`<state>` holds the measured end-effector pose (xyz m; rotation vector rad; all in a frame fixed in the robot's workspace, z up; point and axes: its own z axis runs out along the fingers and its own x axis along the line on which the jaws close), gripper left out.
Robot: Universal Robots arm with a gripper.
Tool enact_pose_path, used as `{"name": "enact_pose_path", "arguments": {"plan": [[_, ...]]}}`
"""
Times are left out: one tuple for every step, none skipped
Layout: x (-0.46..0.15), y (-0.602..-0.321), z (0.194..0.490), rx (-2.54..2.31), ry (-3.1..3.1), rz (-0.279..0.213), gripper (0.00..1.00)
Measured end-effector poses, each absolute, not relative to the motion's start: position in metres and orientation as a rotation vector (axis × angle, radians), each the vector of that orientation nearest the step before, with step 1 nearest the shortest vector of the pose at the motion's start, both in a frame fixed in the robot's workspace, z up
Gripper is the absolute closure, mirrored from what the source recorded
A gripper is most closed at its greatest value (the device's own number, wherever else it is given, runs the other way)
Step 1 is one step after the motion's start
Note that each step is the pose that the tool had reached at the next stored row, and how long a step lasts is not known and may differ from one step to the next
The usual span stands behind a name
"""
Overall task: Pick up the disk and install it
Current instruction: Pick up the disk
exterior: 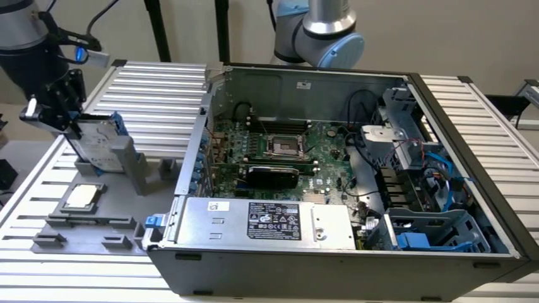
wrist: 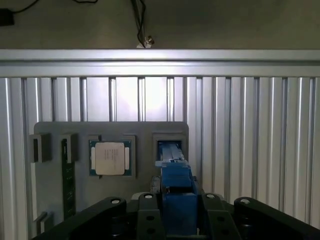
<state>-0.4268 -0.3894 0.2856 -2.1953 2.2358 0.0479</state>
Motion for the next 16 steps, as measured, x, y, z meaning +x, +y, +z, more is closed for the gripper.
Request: {"name": "enact_pose_path", "arguments": {"plan": [[-0.4268, -0.3904, 0.2857, -2.194, 2.235, 0.050, 0.67], [-0.4268, -0.3914, 0.2857, -2.193, 2.234, 0.053, 0.67], [-0.4268, -0.3922, 0.2857, -2.192, 2.233, 0.054, 0.67], [-0.4268, -0.3927, 0.2857, -2.192, 2.232, 0.056, 0.67], [-0.4268, -0.3928, 0.2857, -2.192, 2.232, 0.056, 0.67], [-0.4268, -0.3928, 0.2857, -2.191, 2.232, 0.056, 0.67], [-0.4268, -0.3928, 0.2857, -2.191, 2.232, 0.056, 0.67], [-0.4268, -0.3928, 0.2857, -2.191, 2.232, 0.056, 0.67], [-0.4268, -0.3928, 0.2857, -2.191, 2.232, 0.056, 0.67], [-0.4268, -0.3928, 0.2857, -2.191, 2.232, 0.056, 0.67], [-0.4268, -0.3929, 0.2857, -2.191, 2.232, 0.056, 0.67], [-0.4268, -0.3929, 0.2857, -2.191, 2.232, 0.056, 0.67], [-0.4268, -0.3929, 0.2857, -2.192, 2.232, 0.056, 0.67], [-0.4268, -0.3928, 0.2857, -2.191, 2.232, 0.056, 0.67], [-0.4268, -0.3928, 0.2857, -2.191, 2.232, 0.056, 0.67], [-0.4268, -0.3929, 0.2857, -2.191, 2.232, 0.056, 0.67]]}}
